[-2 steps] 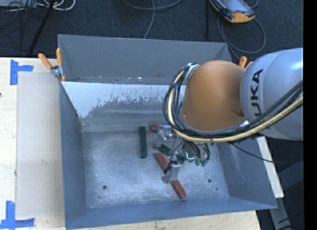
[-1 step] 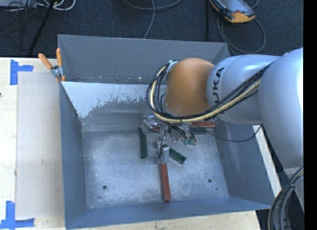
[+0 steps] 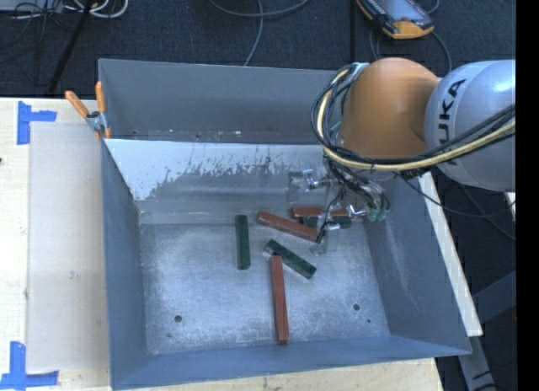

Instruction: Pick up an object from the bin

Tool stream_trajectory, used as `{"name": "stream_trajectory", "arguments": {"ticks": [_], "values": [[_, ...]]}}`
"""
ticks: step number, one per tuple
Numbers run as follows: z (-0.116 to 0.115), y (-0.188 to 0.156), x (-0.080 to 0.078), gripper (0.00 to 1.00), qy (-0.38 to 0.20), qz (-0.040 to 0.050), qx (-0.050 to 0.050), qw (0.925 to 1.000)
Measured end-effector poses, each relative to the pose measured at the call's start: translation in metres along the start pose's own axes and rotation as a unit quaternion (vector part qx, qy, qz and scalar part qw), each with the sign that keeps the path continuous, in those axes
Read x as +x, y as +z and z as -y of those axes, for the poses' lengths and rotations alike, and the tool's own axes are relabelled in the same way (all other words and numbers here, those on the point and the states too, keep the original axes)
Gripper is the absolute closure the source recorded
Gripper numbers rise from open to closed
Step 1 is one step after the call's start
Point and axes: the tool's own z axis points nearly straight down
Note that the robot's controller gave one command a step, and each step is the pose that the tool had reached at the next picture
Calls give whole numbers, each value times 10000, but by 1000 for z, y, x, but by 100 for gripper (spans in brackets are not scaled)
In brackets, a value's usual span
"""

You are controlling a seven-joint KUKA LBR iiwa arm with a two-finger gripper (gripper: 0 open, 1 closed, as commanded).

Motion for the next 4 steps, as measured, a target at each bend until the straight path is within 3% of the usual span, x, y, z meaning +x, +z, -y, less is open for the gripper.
{"name": "stream_trajectory", "arguments": {"ticks": [1,2,3,4], "values": [[-1,98,16,0,1251,-44,-12,9921],[0,92,12,100,1258,12,-8,9921],[10,60,33,100,-519,-35,-13,9986],[10,61,33,0,-502,-44,-20,9987]]}}
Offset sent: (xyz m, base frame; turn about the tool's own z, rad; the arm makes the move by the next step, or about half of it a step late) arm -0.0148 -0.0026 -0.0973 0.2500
